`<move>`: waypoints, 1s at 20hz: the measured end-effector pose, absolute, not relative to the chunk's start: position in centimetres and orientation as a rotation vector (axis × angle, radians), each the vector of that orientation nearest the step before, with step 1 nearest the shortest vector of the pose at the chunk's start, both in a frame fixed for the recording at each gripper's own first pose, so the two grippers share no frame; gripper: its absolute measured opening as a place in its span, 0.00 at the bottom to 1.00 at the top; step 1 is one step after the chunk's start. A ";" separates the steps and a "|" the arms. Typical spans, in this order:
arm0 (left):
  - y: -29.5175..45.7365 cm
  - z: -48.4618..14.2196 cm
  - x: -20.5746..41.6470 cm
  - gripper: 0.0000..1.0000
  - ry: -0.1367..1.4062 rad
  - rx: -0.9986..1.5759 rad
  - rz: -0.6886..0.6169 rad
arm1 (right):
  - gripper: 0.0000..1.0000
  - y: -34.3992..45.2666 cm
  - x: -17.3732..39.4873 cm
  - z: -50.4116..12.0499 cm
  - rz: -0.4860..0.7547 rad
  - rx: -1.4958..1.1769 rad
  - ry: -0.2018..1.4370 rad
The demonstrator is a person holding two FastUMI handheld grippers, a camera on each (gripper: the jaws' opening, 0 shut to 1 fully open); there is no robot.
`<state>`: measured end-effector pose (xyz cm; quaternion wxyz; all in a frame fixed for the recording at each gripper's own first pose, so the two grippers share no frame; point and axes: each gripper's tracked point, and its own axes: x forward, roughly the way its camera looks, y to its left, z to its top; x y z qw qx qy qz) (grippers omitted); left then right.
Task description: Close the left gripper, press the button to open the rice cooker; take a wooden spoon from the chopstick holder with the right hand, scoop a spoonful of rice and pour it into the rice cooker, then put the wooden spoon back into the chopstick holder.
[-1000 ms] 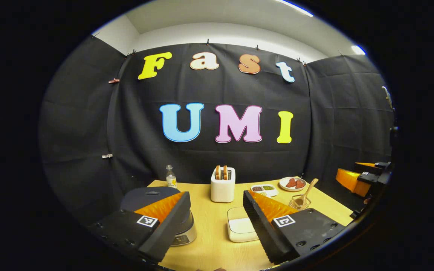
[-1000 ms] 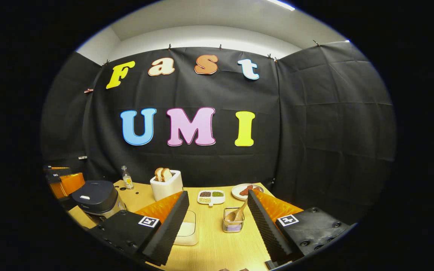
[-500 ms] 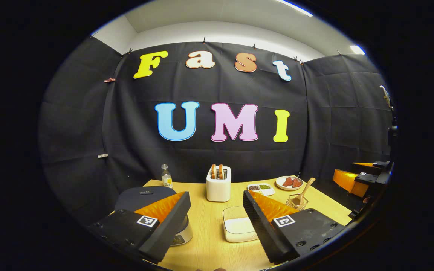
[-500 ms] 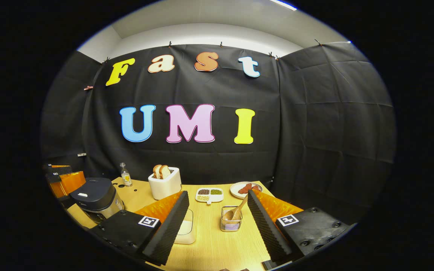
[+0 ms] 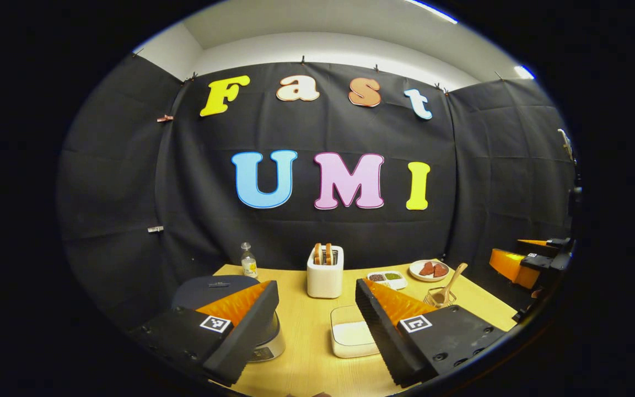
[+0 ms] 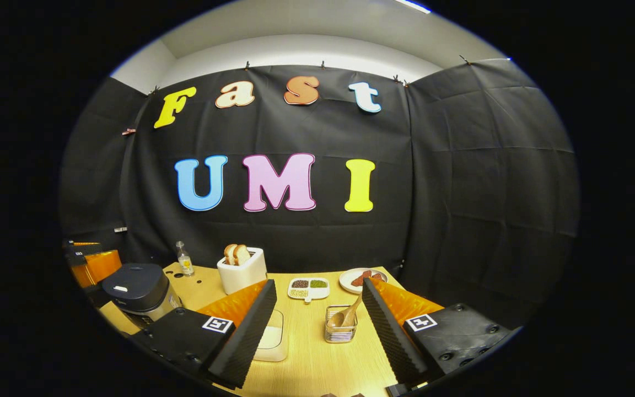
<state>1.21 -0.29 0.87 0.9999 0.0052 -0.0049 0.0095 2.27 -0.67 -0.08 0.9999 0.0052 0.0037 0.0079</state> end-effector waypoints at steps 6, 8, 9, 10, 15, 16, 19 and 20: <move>2.4 1.0 0.5 0.95 0.009 -0.017 0.102 | 0.98 -0.2 4.0 -0.2 0.043 0.016 0.006; 4.0 1.2 0.4 0.95 0.013 -0.036 0.142 | 0.96 0.0 4.6 -0.3 0.057 0.016 0.013; 4.7 1.3 0.4 0.95 0.017 -0.043 0.160 | 0.98 0.1 4.7 -0.4 0.064 0.016 0.016; 5.6 1.5 0.4 0.95 0.020 -0.047 0.182 | 0.98 0.3 4.8 -0.6 0.075 0.016 0.020; 9.6 1.2 1.2 0.88 0.057 -0.059 0.230 | 0.98 1.3 5.8 -0.7 0.127 -0.007 0.019; 10.2 1.0 1.4 0.85 0.070 -0.057 0.234 | 0.98 1.3 6.0 -0.8 0.134 -0.012 0.021; 11.4 -0.2 2.3 0.61 0.119 -0.090 0.225 | 0.98 0.9 6.4 -0.8 0.141 -0.022 0.022; 11.8 -0.6 2.7 0.52 0.138 -0.109 0.221 | 0.98 0.7 6.4 -1.0 0.141 -0.024 0.026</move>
